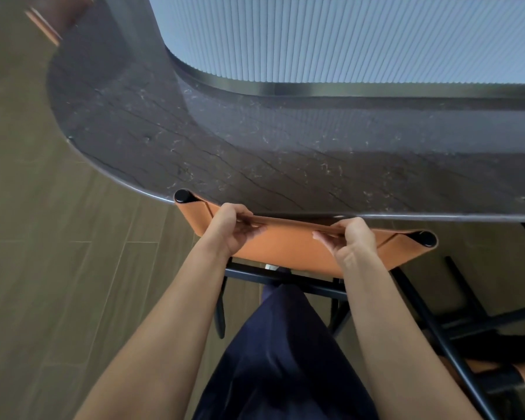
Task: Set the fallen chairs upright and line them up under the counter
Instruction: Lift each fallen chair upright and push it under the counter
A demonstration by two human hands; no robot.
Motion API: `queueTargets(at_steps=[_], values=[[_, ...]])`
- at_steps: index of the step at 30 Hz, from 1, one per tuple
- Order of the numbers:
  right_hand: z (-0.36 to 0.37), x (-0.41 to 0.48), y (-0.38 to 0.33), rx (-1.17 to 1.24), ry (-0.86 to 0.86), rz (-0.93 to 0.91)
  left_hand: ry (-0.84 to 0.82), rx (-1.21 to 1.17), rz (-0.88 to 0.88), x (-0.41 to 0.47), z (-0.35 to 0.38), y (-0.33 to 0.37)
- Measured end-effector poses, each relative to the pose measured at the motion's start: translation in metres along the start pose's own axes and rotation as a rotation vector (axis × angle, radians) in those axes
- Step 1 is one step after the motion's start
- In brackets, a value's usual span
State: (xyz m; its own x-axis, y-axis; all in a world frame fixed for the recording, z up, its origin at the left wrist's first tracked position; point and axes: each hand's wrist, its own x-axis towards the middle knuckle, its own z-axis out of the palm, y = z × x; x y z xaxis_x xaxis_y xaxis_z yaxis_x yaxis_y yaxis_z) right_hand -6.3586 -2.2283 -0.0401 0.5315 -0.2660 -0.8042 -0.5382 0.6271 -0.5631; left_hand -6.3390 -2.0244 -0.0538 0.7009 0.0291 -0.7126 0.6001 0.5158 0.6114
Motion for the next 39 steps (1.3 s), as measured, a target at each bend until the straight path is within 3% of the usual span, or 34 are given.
queueTargets(at_steps=[6,16,21,39], values=[[-0.002,0.002,-0.008,-0.050,-0.010,0.003,-0.061,0.050,0.013,-0.006,0.003,0.001],[-0.024,0.038,-0.001,0.025,0.016,-0.075,-0.122,0.112,-0.119,0.012,0.002,-0.034],[-0.018,0.058,-0.016,0.025,0.044,-0.074,-0.149,0.046,-0.151,0.027,0.012,-0.032],[-0.019,0.071,-0.032,-0.154,0.003,-0.050,0.011,0.070,-0.174,0.044,0.019,-0.035]])
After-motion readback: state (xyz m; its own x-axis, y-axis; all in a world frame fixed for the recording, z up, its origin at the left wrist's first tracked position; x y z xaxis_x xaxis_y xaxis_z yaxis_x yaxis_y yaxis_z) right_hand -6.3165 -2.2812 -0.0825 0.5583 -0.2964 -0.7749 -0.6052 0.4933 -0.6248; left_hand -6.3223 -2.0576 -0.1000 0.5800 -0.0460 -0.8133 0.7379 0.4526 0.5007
